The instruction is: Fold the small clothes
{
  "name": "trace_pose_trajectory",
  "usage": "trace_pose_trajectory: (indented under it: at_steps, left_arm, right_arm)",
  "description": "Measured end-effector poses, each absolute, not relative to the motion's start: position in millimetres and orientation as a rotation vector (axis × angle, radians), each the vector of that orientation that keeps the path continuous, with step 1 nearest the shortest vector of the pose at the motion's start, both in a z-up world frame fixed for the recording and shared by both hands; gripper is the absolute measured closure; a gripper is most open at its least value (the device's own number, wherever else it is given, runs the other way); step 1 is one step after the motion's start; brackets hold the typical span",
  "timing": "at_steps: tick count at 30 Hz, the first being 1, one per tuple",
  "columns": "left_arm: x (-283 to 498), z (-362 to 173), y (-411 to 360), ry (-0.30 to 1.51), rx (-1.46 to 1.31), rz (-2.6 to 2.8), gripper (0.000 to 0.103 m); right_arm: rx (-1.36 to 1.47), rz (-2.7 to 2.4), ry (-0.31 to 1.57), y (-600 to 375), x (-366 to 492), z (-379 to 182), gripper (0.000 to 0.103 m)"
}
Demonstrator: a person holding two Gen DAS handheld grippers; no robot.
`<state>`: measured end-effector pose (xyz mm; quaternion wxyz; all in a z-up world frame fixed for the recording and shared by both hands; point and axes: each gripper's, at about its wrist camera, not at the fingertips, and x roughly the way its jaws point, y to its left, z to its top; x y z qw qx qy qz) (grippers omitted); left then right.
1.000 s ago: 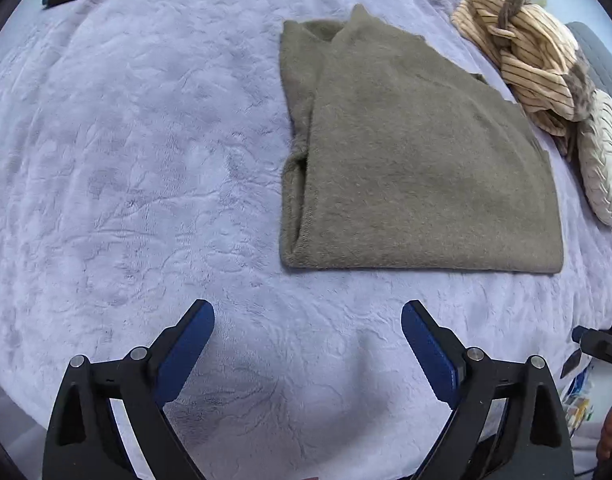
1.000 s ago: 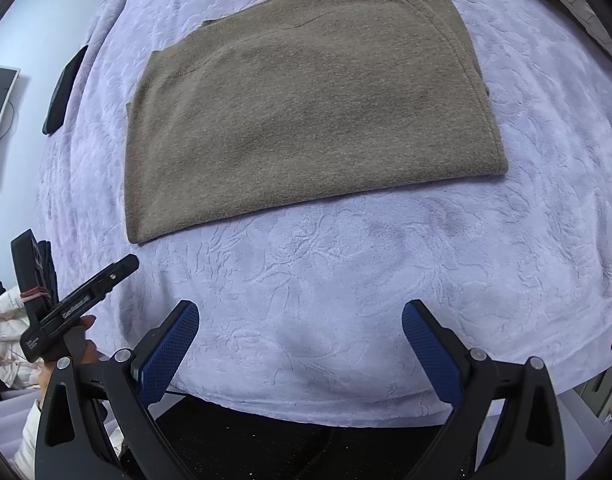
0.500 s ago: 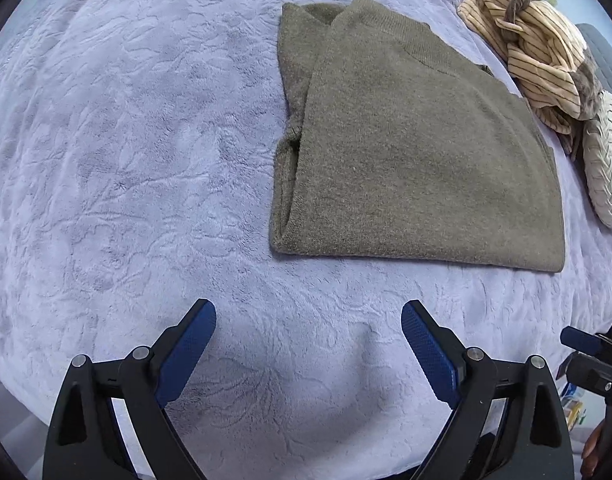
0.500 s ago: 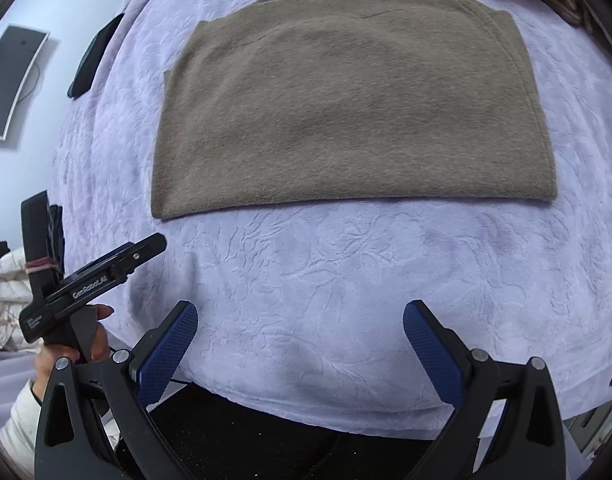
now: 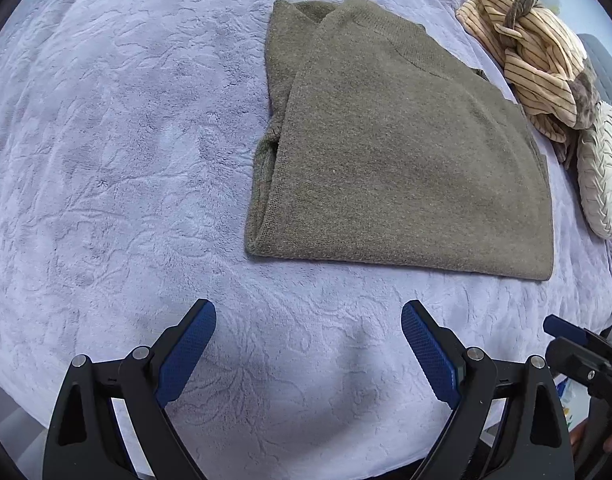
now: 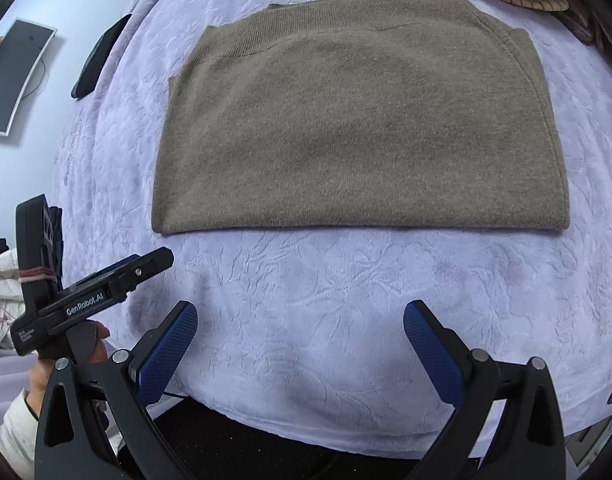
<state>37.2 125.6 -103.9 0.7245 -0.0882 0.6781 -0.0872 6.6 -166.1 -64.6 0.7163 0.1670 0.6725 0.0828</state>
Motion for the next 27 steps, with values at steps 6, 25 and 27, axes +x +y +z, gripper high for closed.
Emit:
trace_pose_trajectory:
  at_steps: [6, 25, 27]
  left_arm:
    - [38.0, -101.2, 121.0, 1.495, -0.195, -0.205, 0.009]
    - [41.6, -95.2, 106.2, 1.468, -0.185, -0.235, 0.009]
    - [42.0, -95.0, 106.3, 1.466, -0.184, -0.236, 0.009]
  right_arm:
    - [0.502, 0.208, 1.508, -181.6, 21.2, -66.3, 0.000]
    - [0.715, 0.208, 1.498, -200.7, 21.0, -69.8, 0.000]
    - [0.673, 0.178, 1.460, -200.1, 20.7, -63.9, 0.000]
